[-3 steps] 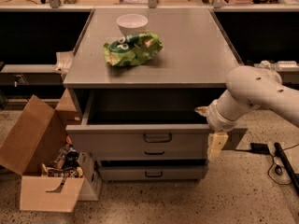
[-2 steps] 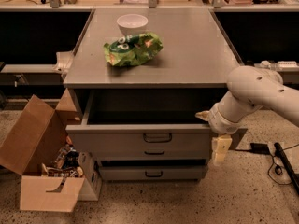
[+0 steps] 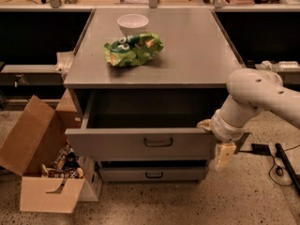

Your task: Open top drawer

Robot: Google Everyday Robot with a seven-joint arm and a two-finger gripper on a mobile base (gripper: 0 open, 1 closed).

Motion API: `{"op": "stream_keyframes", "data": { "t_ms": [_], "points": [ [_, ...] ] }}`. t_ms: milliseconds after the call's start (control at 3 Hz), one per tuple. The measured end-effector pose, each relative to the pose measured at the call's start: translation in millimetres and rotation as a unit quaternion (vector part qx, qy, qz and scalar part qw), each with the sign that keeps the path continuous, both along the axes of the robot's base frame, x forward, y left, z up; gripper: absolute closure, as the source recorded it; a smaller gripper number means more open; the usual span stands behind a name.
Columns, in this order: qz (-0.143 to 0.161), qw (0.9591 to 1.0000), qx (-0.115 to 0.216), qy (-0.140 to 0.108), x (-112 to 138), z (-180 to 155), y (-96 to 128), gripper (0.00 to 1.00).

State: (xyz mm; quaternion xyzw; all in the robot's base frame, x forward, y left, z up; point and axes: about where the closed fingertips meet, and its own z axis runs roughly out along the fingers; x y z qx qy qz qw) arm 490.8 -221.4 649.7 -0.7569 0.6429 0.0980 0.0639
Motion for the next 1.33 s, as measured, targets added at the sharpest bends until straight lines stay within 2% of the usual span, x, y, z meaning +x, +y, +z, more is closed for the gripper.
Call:
{"op": "stream_keyframes", "data": {
  "t_ms": [333, 1000, 1333],
  "points": [
    [0.001, 1.0, 0.001, 0.004, -12.9, 2.1, -4.2, 0.42],
    [-0.01, 0.9999, 0.012, -0.004, -43.8, 8.6, -17.6, 0.89],
    [-0.01, 0.9999, 0.012, -0.004, -43.9, 8.0, -15.7, 1.0]
  ]
}}
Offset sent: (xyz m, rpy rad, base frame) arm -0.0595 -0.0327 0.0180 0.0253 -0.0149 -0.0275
